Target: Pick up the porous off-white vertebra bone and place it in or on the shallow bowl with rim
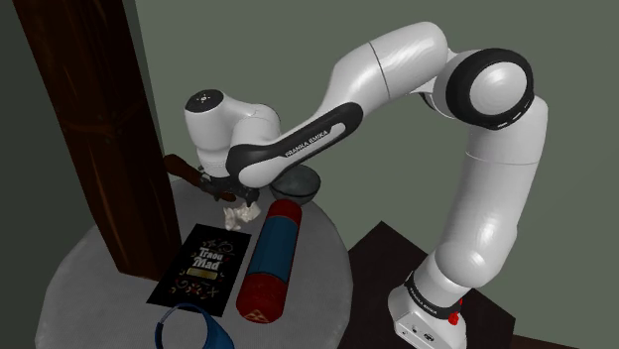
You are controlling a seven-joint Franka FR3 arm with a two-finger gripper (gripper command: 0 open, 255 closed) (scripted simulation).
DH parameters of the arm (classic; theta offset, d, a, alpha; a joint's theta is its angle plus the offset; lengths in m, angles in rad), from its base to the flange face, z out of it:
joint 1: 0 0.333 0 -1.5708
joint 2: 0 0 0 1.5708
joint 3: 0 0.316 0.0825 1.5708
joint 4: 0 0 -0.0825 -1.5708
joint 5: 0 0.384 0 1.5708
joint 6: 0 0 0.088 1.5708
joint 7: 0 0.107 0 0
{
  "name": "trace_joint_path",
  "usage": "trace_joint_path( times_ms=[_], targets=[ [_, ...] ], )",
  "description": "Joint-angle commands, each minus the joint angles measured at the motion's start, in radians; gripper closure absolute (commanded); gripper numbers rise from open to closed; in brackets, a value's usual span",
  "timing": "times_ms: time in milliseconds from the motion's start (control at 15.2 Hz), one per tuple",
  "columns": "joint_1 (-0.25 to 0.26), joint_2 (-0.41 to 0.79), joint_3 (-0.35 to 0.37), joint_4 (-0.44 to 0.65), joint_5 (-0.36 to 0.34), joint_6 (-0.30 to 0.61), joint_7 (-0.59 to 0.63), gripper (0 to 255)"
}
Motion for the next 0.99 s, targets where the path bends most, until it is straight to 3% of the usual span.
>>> trace_joint_path(
  times_ms=[0, 396, 462, 924],
  targets=[
    [0.001, 0.014, -0.006, -0.008, -0.008, 0.009, 0.006, 0],
    [-0.001, 0.014, -0.004, -0.008, -0.008, 0.008, 0.006, 0],
    [0.000, 0.020, -0.006, -0.001, -0.011, 0.007, 0.005, 255],
    [0.004, 0.024, -0.005, 0.014, -0.010, -0.005, 0.003, 255]
  ],
)
